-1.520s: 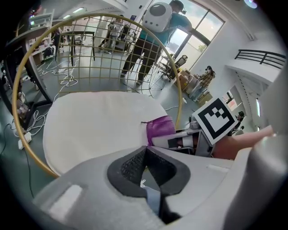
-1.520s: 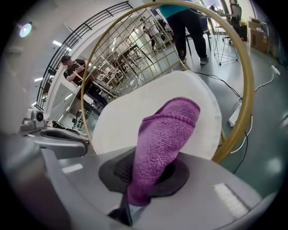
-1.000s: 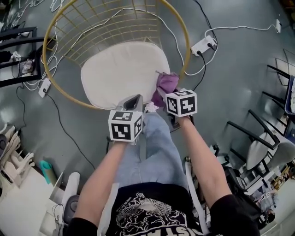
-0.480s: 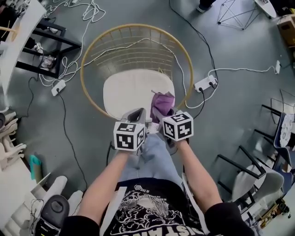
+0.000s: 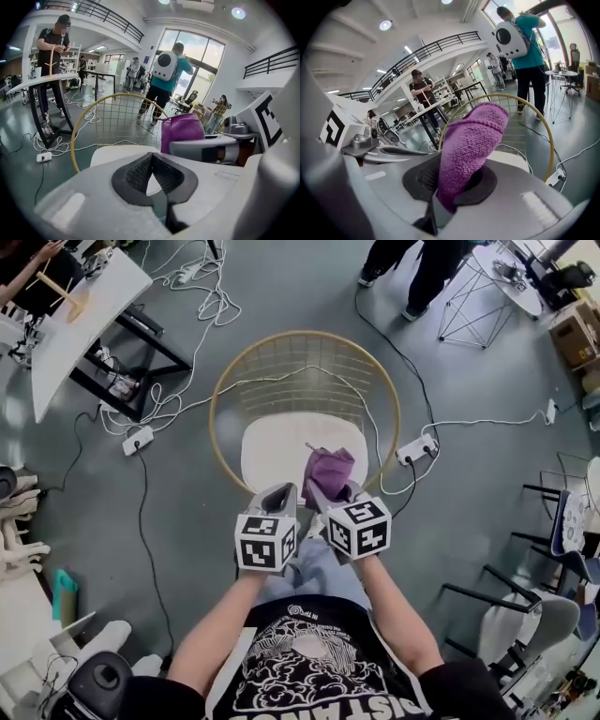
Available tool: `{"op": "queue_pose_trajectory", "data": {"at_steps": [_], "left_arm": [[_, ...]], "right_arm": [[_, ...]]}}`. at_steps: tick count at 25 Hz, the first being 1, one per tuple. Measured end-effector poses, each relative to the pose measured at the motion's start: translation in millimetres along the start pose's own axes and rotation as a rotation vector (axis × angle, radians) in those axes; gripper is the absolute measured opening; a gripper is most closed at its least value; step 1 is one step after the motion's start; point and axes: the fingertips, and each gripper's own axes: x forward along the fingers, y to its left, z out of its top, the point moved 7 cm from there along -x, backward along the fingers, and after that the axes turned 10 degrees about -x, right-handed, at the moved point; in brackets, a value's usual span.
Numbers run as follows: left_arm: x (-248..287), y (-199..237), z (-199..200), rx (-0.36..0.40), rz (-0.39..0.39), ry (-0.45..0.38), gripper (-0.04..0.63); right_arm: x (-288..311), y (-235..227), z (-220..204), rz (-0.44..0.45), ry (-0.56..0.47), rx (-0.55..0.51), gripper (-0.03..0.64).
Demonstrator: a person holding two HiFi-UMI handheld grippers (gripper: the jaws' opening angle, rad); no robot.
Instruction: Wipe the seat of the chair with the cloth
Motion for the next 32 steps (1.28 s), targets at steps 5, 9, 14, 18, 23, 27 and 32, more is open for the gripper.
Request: {"op": "queue_pose_trajectory", "data": {"at_steps": [5, 9, 14, 18, 23, 27, 32], "left_arm": [[-49.7, -5.7, -6.1, 0.034, -0.037, -0.071, -0.003], [-76.3, -13.8, -7.6, 0.053, -0.085, -0.123, -0.003], [-98.9, -23.1, -16.5, 0.080, -0.120, -0.150, -0.003], [-113.7, -31.5, -16.5, 0.092, -0.139, -0.178, -0.003], [-123.4, -33.3, -11.8, 0.128, -0.141, -0.195, -0.003], [-125.6, -32.0, -7.9, 0.132, -0.140, -0.199, -0.003], [-123.2, -39.6, -6.6, 0.160, -0.152, -0.198, -0.003]], "right_arm": [[-27.2, 53.0, 6.1, -0.051, -0.066, -0.042, 0.058], [-48.6, 76.5, 8.4, -0.116, -0.105, -0.062, 0.058], [-69.6, 101.1, 6.9, -0.181, -0.135, -0.080, 0.058], [-83.9, 113.3, 10.5, -0.208, -0.149, -0.137, 0.057], [-87.6, 119.8, 16.7, -0.235, -0.175, -0.156, 0.055], [-89.4, 122.4, 17.1, -0.243, -0.184, -0.157, 0.055], [-92.7, 120.2, 15.5, -0.253, -0.194, -0.153, 0.056]]}}
